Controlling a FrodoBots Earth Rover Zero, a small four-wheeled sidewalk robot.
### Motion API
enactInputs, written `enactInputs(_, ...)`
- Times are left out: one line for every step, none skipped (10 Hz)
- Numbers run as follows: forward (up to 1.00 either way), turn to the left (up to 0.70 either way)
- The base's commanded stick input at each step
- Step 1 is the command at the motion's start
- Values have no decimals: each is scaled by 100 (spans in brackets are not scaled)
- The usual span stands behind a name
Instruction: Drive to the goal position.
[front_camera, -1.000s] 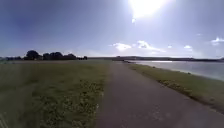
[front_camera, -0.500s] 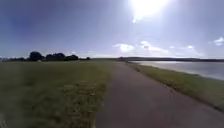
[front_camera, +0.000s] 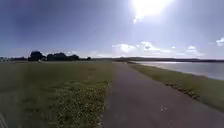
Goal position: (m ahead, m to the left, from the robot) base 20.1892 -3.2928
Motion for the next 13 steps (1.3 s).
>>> enactInputs(70, 5)
enactInputs(70, 5)
enactInputs(70, 5)
enactInputs(70, 5)
enactInputs(70, 5)
enactInputs(70, 5)
enactInputs(70, 5)
enactInputs(70, 5)
enactInputs(70, 8)
enactInputs(70, 26)
enactInputs(70, 40)
enactInputs(70, 34)
enactInputs(70, 9)
